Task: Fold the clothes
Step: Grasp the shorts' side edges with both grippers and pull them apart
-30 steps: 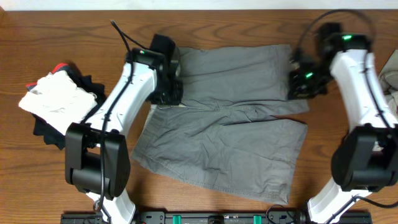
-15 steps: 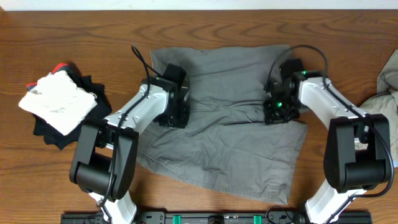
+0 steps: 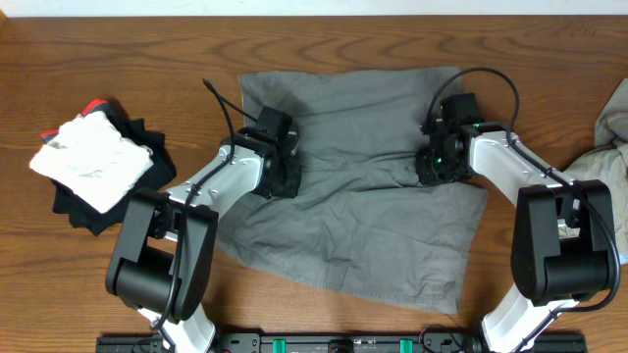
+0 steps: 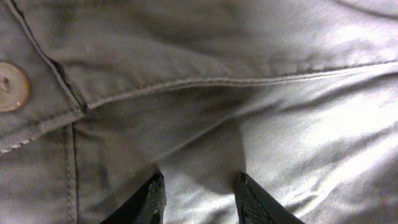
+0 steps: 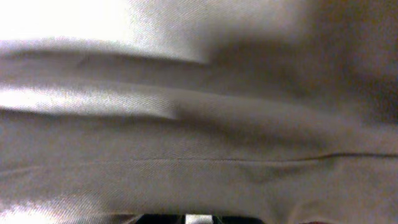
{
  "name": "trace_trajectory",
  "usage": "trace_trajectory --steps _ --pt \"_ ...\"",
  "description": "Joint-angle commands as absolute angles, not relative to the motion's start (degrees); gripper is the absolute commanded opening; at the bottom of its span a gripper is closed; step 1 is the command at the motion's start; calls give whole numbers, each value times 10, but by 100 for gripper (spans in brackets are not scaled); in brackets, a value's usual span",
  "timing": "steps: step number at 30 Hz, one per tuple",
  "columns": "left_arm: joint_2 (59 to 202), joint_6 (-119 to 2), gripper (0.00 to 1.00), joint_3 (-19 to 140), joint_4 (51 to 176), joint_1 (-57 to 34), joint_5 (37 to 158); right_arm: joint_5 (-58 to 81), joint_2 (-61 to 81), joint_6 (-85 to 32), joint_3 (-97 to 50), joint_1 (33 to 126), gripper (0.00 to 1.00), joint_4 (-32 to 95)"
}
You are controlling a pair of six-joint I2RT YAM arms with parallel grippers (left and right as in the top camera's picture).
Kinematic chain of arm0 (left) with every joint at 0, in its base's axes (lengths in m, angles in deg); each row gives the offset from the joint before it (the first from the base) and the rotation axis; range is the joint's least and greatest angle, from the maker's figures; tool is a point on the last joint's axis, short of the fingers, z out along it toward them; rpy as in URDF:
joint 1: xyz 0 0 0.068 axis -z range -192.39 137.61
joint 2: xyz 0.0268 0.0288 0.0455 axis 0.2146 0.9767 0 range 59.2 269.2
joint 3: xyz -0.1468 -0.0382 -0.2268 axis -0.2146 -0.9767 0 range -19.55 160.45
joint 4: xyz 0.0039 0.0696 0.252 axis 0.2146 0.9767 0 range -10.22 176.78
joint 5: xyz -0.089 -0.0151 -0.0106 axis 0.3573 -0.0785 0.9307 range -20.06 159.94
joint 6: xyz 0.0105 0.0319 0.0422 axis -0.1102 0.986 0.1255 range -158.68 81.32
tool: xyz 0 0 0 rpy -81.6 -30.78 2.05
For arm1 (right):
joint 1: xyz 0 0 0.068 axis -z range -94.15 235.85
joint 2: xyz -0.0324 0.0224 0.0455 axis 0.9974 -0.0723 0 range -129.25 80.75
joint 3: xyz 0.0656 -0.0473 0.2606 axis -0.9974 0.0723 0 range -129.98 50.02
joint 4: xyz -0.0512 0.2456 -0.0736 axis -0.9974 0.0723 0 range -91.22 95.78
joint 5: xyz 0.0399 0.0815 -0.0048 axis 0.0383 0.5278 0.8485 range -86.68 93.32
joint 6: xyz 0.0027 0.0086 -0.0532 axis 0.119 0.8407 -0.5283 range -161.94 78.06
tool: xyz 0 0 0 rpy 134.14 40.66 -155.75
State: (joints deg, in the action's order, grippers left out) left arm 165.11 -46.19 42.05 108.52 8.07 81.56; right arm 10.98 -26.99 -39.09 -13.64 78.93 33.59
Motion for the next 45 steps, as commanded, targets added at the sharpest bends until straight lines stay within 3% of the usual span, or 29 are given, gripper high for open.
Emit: trace_trajectory --steps 1,12,19,23,34,40,45 --pt "1667 -465 39 407 1050 82 814 56 -276 -377 -128 787 15 312" --pt "1694 -465 39 407 879 82 812 4 -277 -354 -128 796 17 189" --pt "1692 -464 39 423 874 75 810 28 -277 -359 -135 824 17 144" --pt "1678 -464 39 448 892 65 810 68 -274 -397 -146 824 24 198" --pt "1563 -464 39 487 1073 18 809 13 -175 -379 -189 862 34 401" --pt "1475 -463 48 487 1254 -9 809 46 -67 -381 -212 878 58 548" --pt "1461 -462 48 483 1328 -9 808 69 -42 -381 -200 877 51 620"
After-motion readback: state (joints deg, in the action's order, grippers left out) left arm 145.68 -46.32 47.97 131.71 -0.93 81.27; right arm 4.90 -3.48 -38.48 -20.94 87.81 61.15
